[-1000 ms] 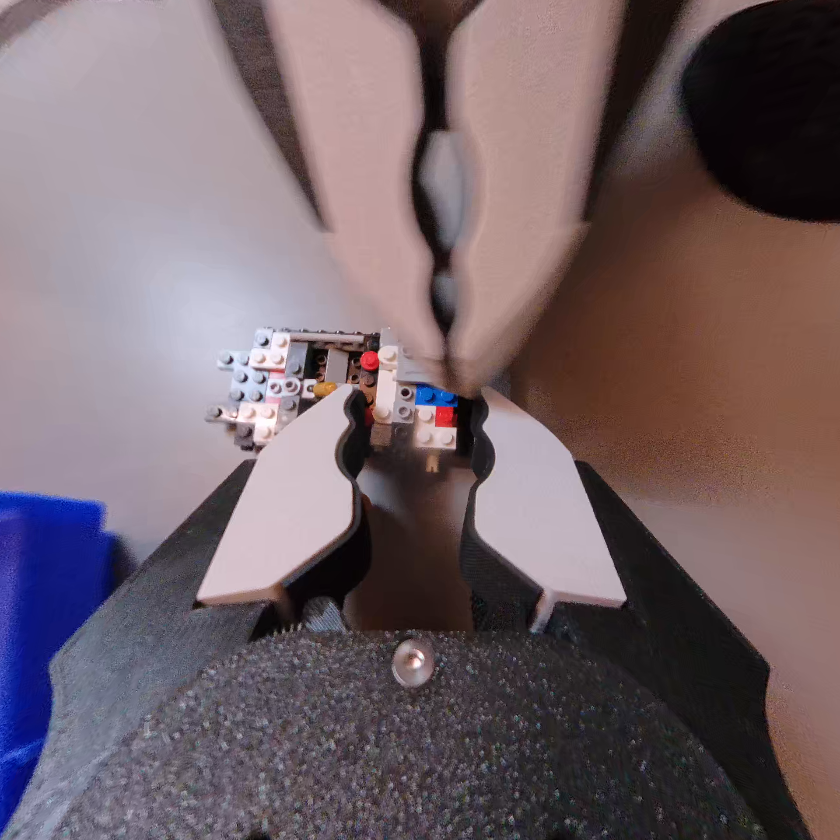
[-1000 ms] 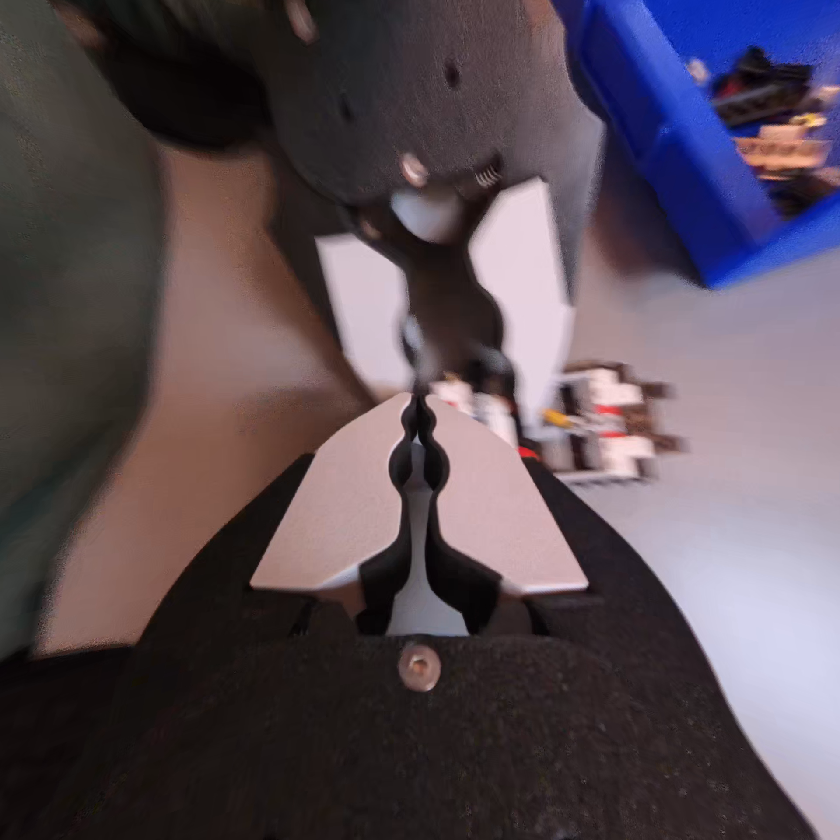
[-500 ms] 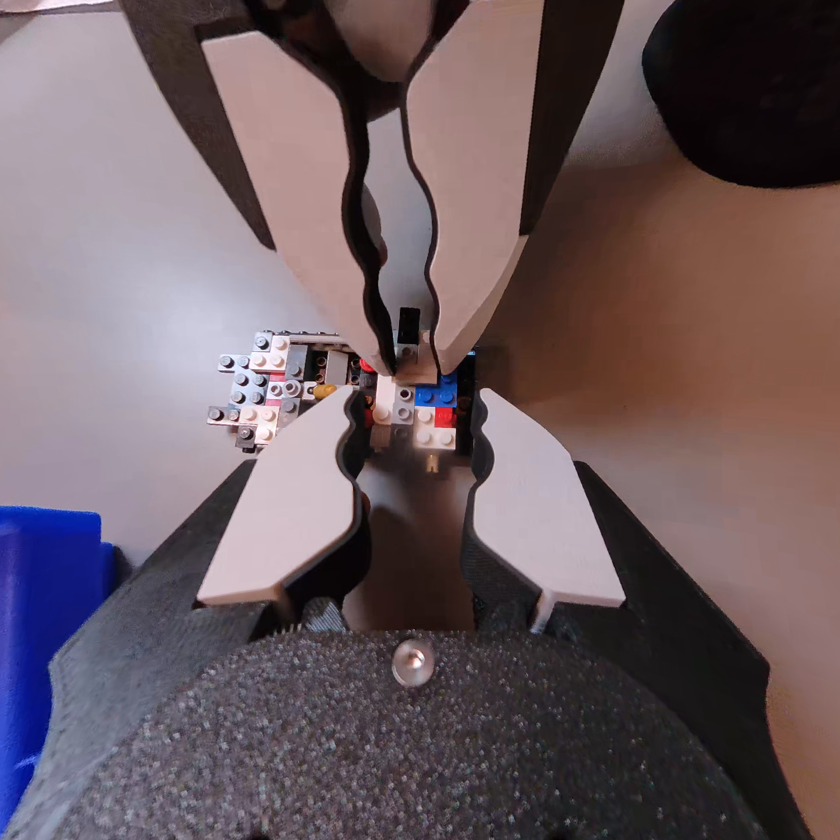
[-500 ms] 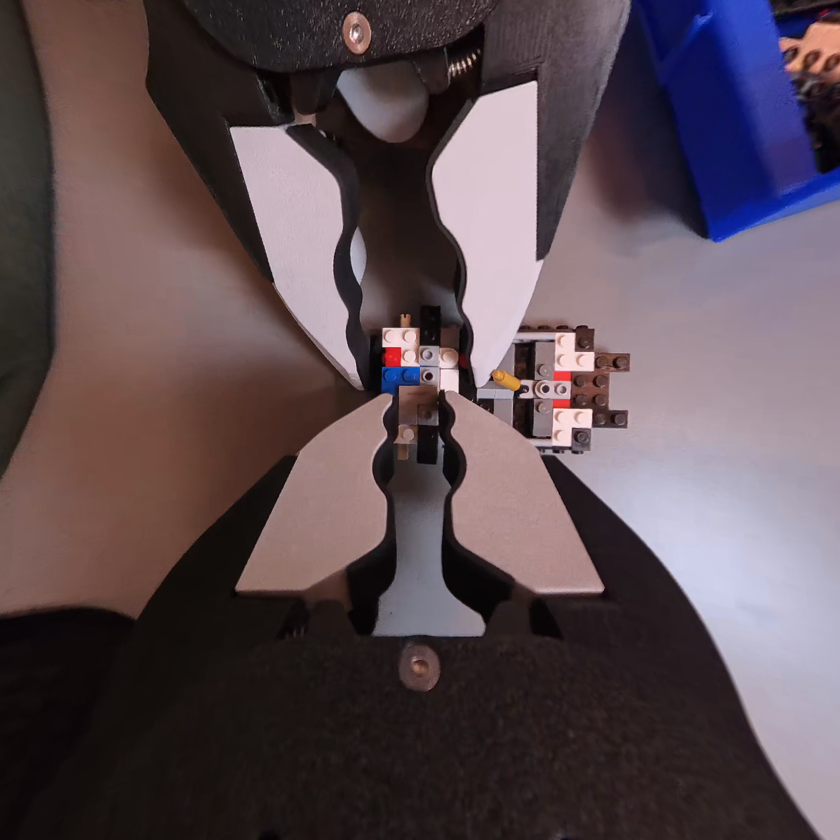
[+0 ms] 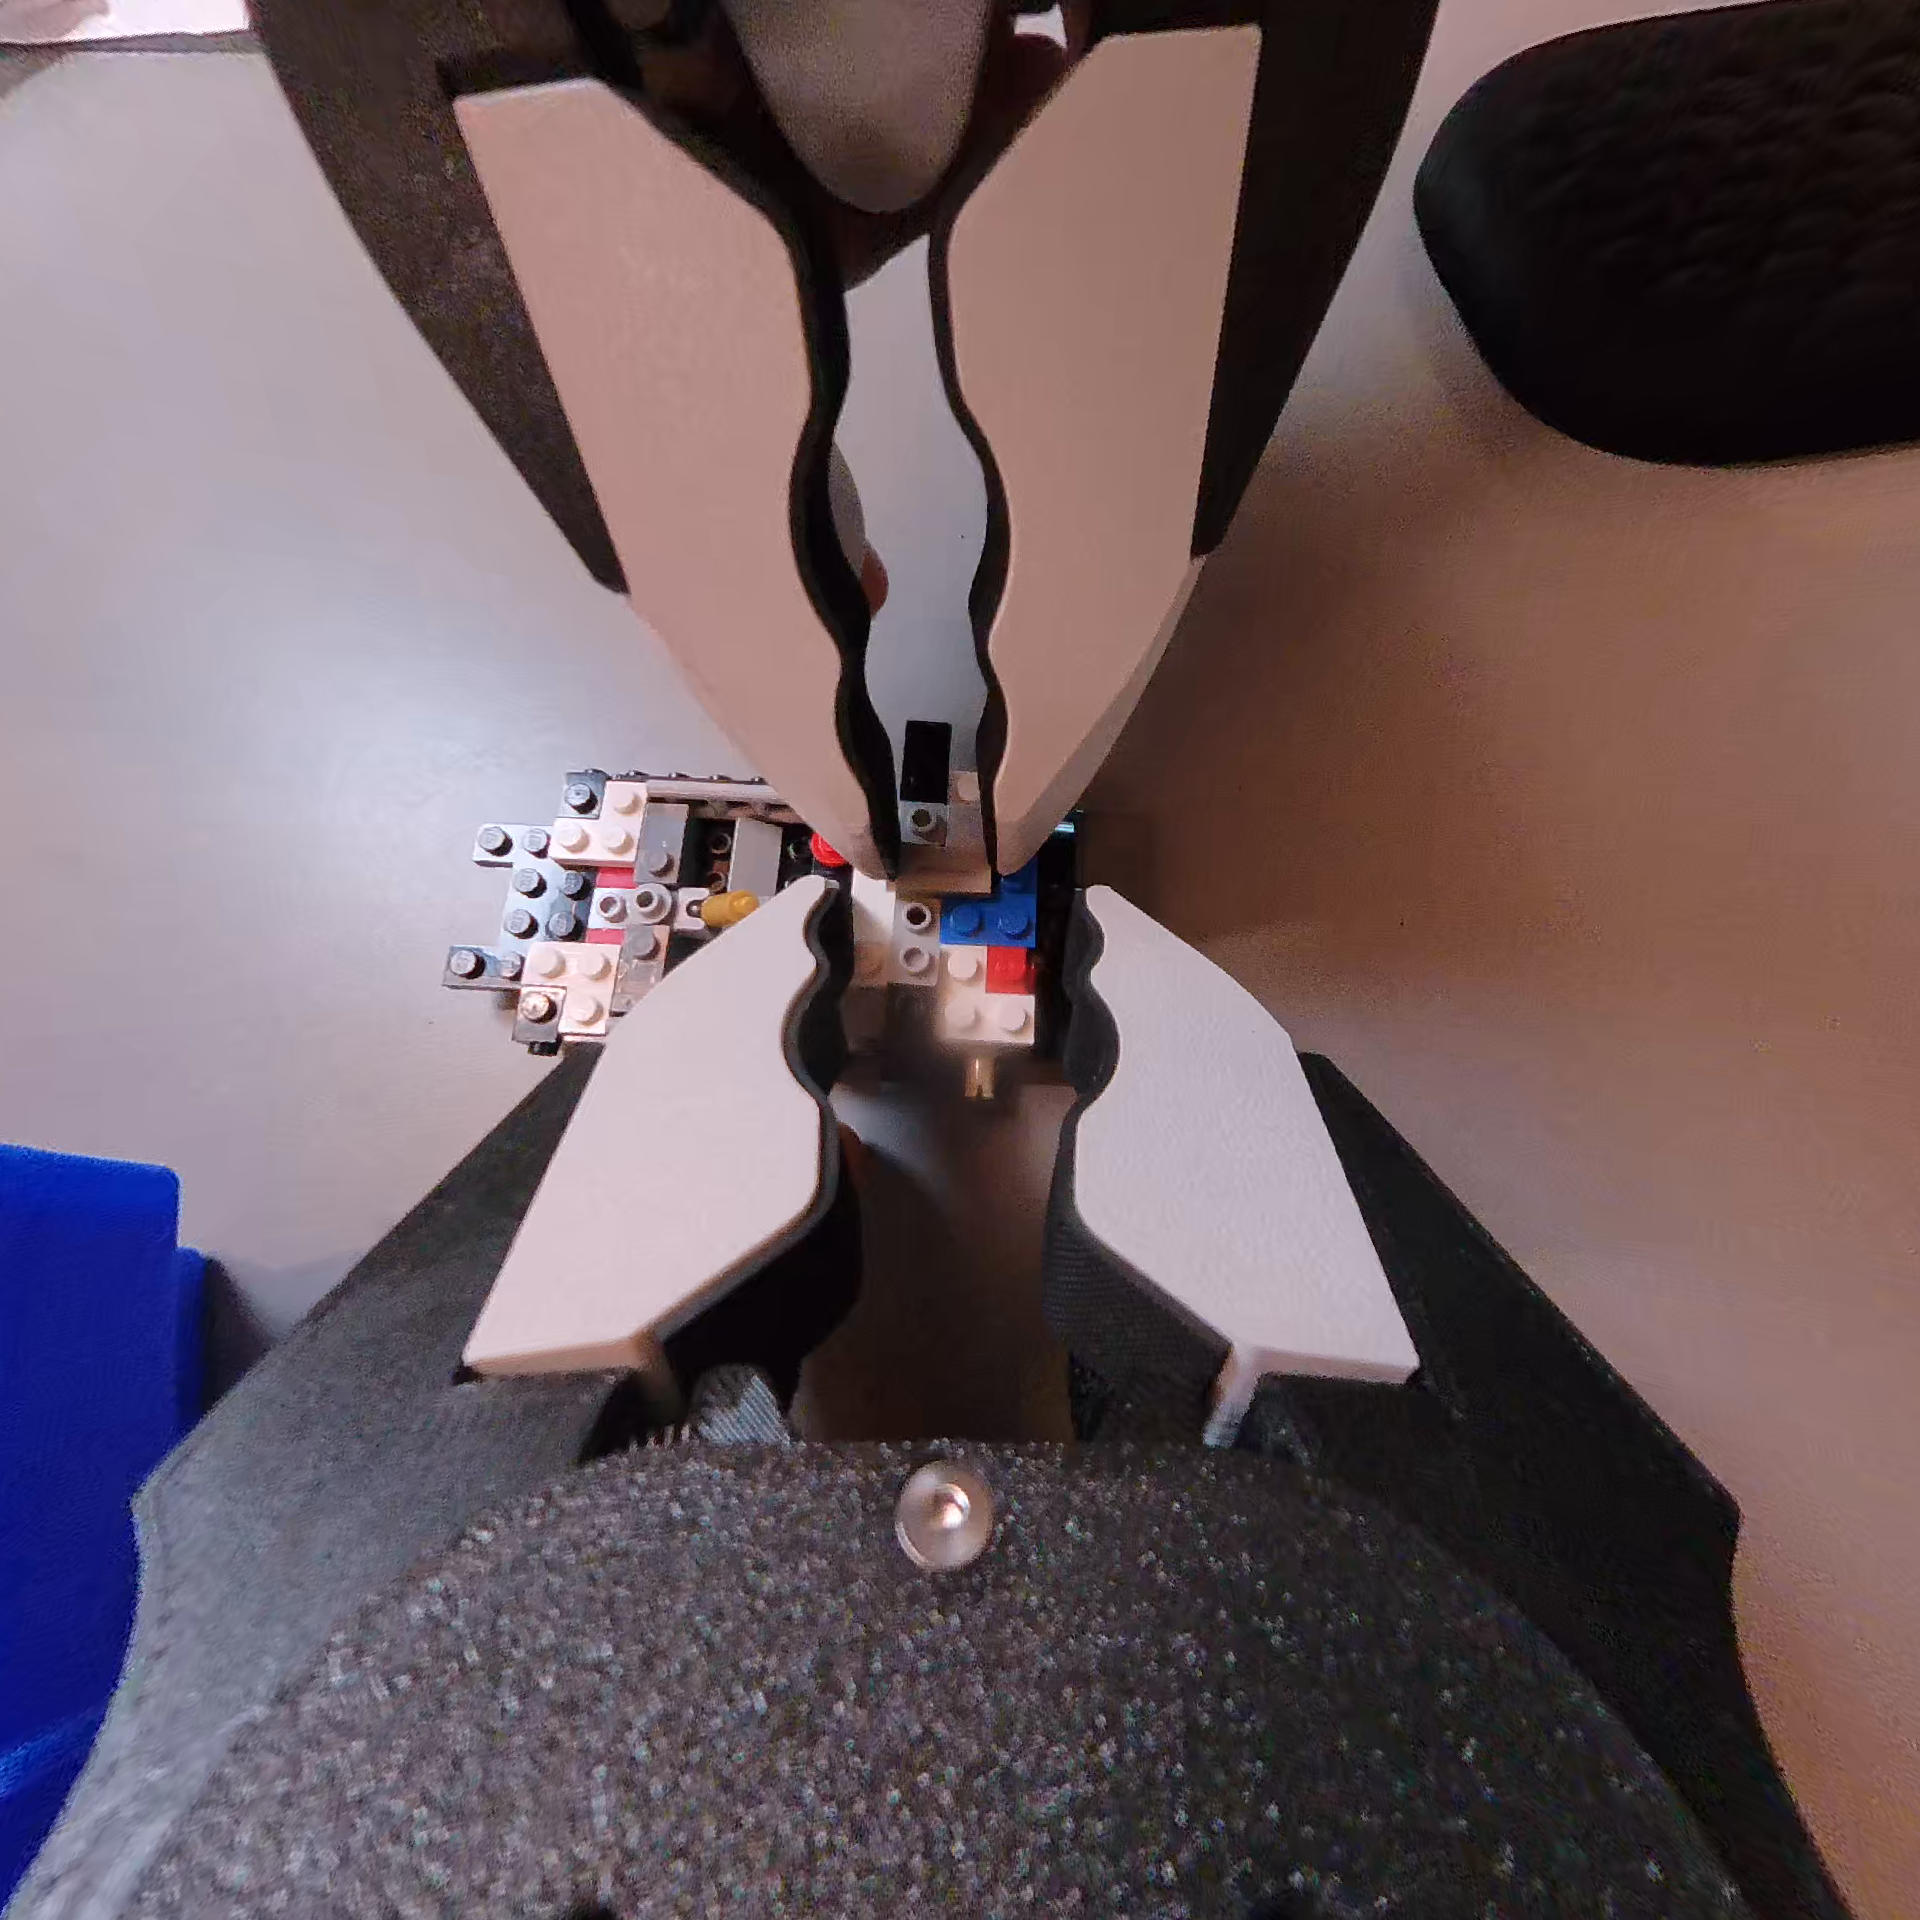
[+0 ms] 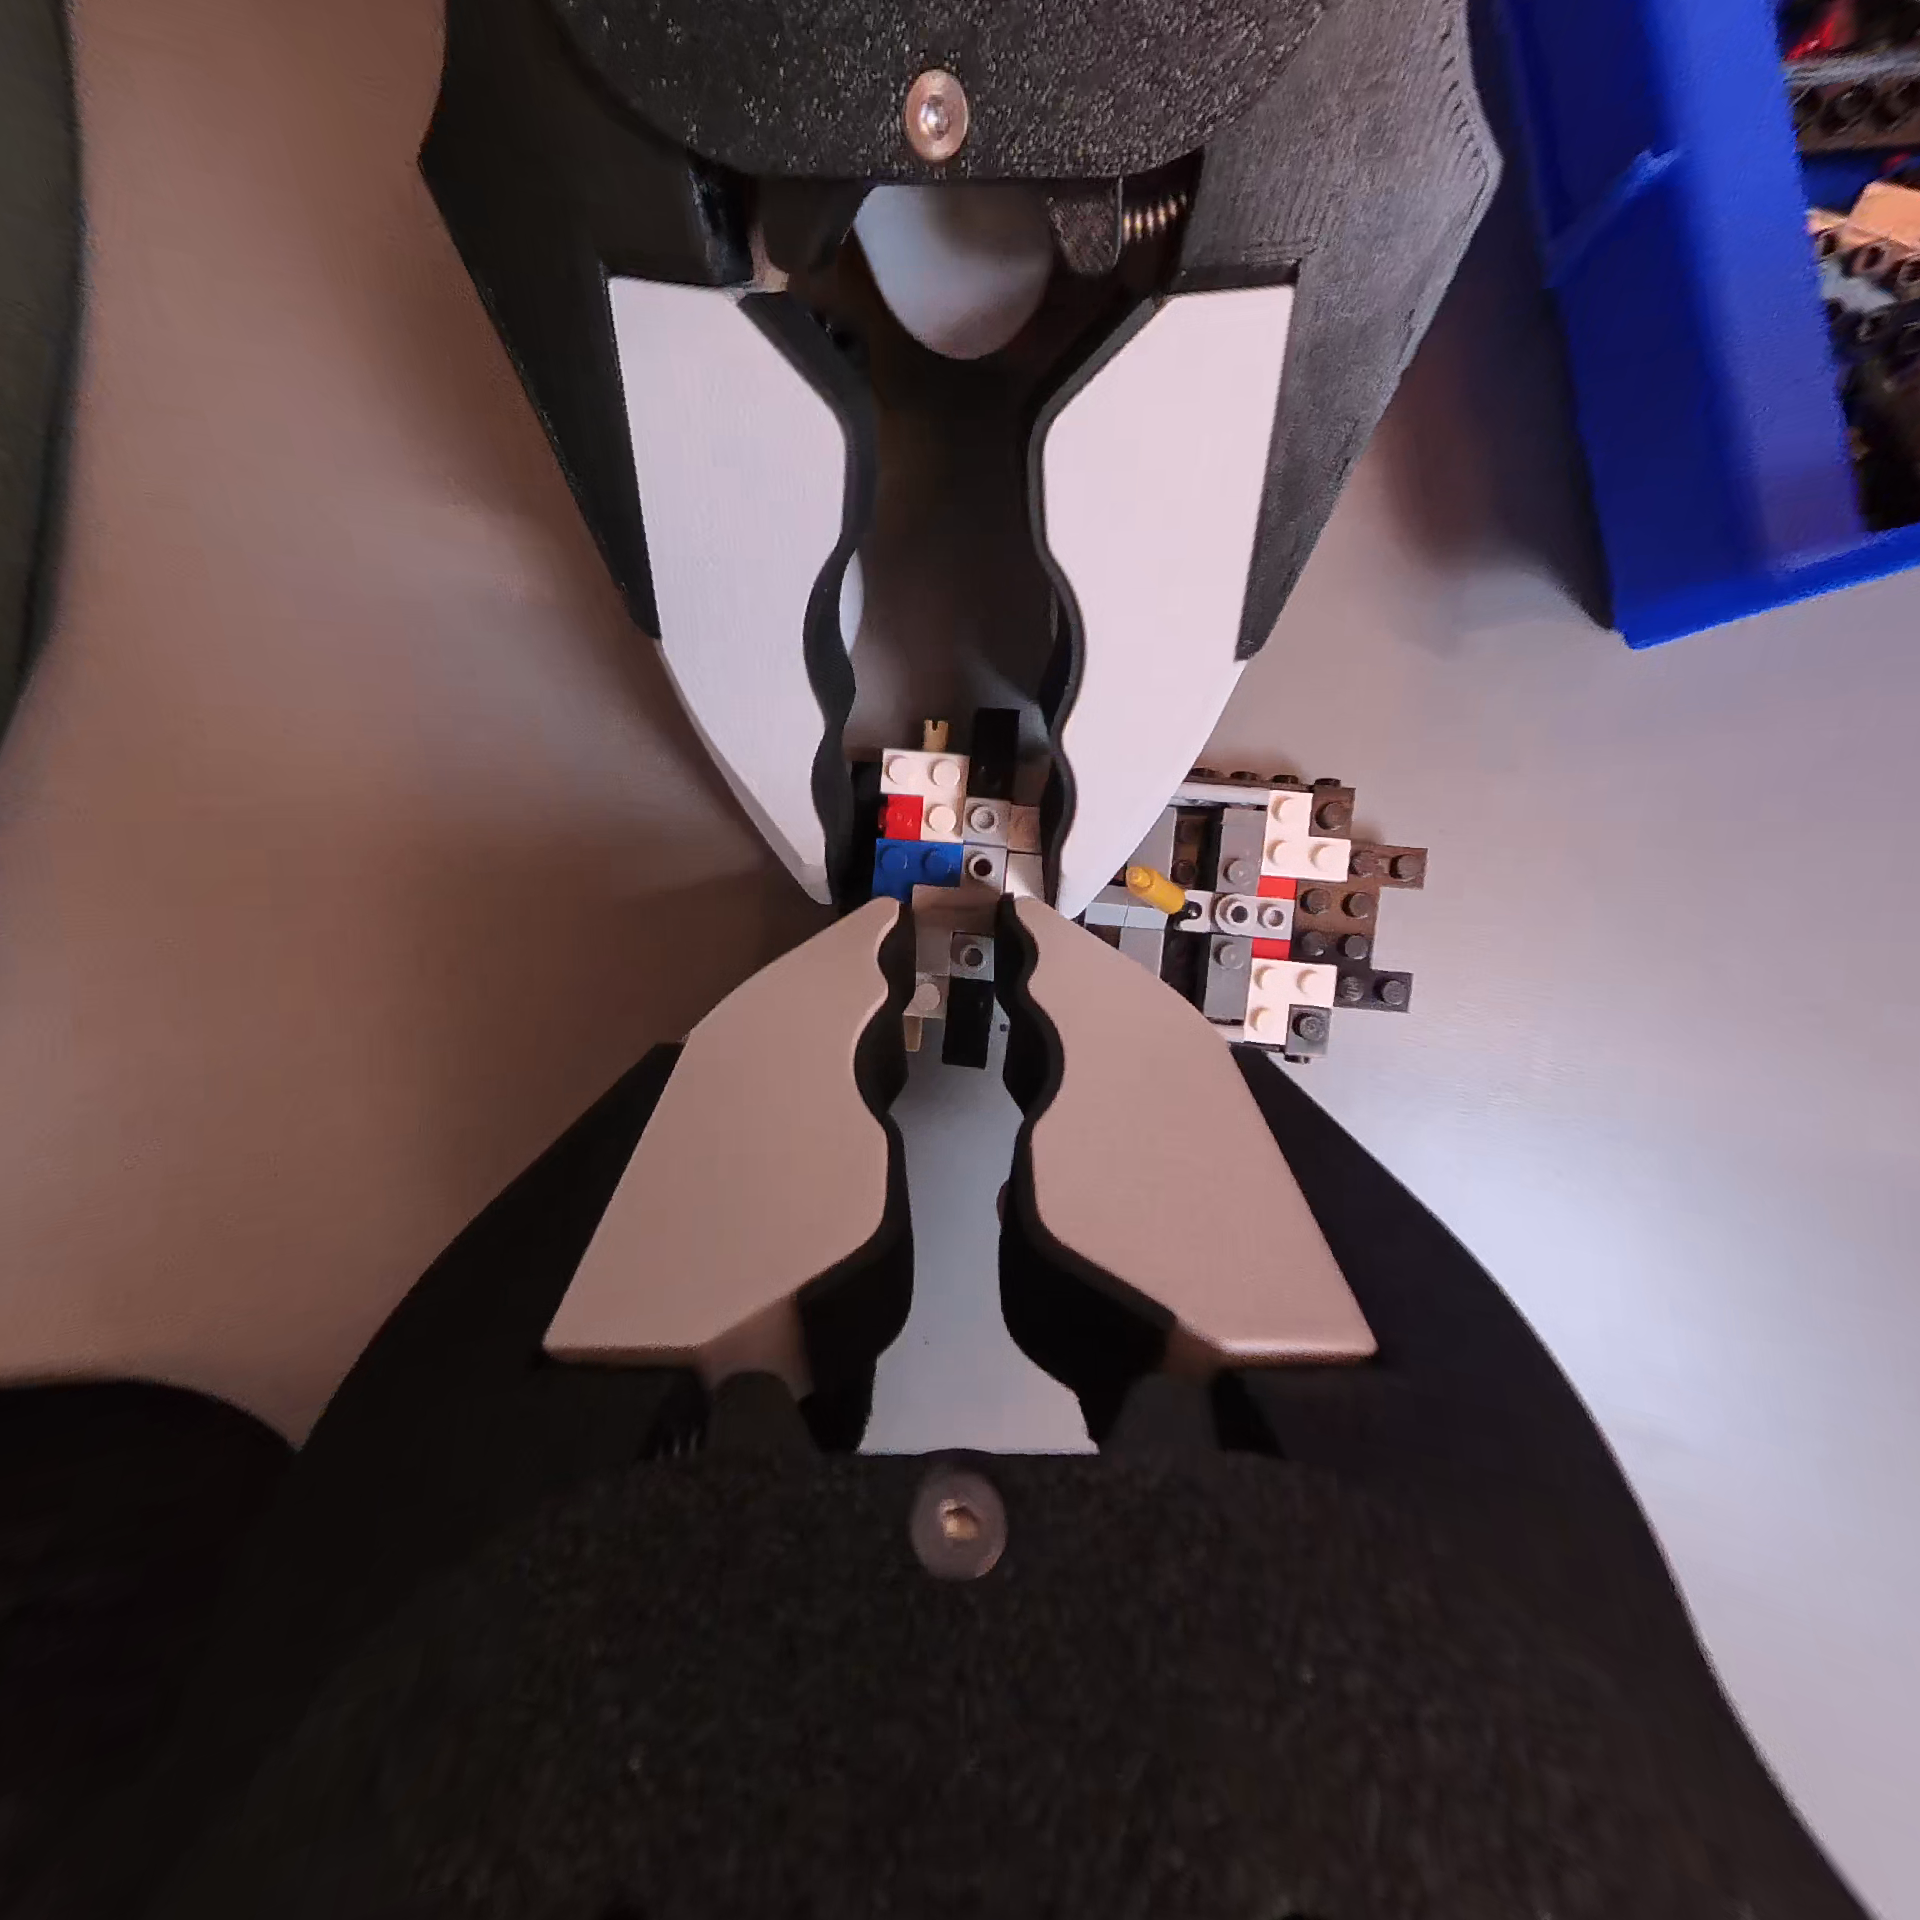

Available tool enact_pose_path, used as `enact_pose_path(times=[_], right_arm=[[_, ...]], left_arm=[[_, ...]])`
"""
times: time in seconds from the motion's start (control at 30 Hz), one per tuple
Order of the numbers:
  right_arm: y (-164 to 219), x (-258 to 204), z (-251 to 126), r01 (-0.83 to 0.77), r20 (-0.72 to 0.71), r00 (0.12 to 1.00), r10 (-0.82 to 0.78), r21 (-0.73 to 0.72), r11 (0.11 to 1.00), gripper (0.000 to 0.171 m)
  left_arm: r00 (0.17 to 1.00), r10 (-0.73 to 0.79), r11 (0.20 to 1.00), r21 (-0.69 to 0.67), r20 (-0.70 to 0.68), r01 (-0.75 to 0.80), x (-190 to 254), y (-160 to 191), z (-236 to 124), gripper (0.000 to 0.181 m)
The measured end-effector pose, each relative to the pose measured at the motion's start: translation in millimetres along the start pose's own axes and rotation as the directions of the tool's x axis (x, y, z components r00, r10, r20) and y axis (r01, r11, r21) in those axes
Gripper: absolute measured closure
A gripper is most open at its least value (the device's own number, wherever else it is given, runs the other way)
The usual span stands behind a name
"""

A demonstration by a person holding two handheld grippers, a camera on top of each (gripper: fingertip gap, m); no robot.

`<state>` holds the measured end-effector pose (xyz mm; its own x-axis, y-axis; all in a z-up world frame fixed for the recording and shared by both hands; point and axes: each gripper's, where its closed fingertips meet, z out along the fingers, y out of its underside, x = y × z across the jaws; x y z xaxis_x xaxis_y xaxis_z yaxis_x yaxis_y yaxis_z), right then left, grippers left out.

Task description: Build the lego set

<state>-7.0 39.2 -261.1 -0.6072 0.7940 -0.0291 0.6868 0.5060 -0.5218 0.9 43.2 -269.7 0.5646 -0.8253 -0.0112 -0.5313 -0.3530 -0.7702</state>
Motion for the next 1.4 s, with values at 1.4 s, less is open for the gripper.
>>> enact_pose_path(times=[1.4], right_arm=[[2.4, 15.3, -61.3, -0.240, -0.275, 0.832, 0.482, 0.605, 0.759, 0.149]], left_arm=[[0.991, 0.058, 0.968, -0.250, 0.120, -0.026, -25.5, 40.1, -35.2, 0.181]])
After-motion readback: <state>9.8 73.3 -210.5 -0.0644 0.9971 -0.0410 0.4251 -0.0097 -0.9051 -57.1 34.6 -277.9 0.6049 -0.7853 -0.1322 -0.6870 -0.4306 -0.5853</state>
